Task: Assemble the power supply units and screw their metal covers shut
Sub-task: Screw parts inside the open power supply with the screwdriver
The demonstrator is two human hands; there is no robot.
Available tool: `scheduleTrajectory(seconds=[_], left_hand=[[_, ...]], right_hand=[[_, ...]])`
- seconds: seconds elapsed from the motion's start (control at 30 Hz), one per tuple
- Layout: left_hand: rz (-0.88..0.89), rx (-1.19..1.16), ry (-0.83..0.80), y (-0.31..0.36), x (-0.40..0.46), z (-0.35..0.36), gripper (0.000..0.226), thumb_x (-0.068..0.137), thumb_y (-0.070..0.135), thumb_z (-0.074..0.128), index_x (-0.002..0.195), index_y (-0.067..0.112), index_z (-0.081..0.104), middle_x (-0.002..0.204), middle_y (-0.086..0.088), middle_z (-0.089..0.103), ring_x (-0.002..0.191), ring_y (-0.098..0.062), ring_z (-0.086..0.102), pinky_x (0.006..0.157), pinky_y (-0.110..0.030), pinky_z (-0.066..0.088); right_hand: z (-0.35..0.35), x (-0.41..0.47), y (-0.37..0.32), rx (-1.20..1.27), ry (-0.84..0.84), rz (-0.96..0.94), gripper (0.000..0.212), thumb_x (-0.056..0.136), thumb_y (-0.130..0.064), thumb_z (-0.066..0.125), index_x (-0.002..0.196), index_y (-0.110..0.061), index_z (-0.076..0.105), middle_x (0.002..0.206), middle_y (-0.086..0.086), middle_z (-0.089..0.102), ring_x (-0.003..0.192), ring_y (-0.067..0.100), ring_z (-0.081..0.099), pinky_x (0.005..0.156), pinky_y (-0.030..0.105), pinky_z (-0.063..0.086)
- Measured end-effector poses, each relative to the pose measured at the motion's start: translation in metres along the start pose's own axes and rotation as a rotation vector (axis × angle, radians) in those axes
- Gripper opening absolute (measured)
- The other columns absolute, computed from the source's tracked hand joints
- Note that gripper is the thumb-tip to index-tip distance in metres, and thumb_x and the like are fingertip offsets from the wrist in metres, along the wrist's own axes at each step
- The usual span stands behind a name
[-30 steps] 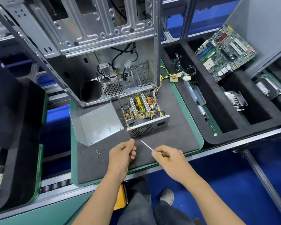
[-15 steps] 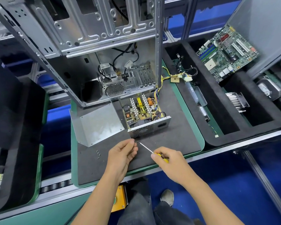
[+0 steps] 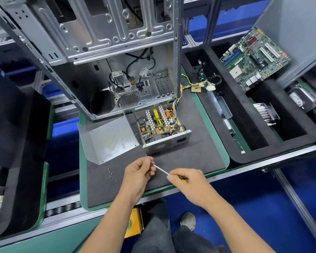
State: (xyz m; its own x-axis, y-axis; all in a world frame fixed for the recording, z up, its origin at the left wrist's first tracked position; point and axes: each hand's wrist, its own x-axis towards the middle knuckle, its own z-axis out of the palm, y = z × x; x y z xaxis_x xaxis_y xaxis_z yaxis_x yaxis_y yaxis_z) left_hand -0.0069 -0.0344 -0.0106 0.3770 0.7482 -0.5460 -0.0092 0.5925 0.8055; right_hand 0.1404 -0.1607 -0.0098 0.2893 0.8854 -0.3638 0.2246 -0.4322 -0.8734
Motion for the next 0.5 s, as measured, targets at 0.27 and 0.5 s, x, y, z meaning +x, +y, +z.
scheduleTrajectory(seconds=[0.27, 0.5], left_hand=[[0.005, 0.014, -0.034, -0.0031, 0.0003, 0.001, 0.024, 0.104, 0.008, 0.044, 0.093, 0.002, 0.065, 0.065, -0.004, 0.06, 0.061, -0.011, 0.053, 0.062, -0.02, 0.051], [0.059, 0.216, -0.061, -0.0075, 0.0032, -0.0059, 0.024, 0.104, 0.01, 0.048, 0.093, 0.005, 0.068, 0.067, -0.005, 0.061, 0.064, -0.014, 0.054, 0.067, -0.025, 0.05]], right_hand=[[-0.0003, -0.003, -0.0005, 0.009, 0.005, -0.007, 0.014, 0.095, -0.042, 0.059, 0.095, -0.038, 0.073, 0.069, -0.013, 0.064, 0.065, 0.006, 0.056, 0.069, 0.024, 0.052], [-0.0018, -0.0035, -0.0028, -0.047, 0.002, -0.009, 0.017, 0.095, -0.045, 0.057, 0.092, -0.039, 0.072, 0.067, -0.017, 0.062, 0.062, 0.001, 0.052, 0.063, 0.016, 0.047]])
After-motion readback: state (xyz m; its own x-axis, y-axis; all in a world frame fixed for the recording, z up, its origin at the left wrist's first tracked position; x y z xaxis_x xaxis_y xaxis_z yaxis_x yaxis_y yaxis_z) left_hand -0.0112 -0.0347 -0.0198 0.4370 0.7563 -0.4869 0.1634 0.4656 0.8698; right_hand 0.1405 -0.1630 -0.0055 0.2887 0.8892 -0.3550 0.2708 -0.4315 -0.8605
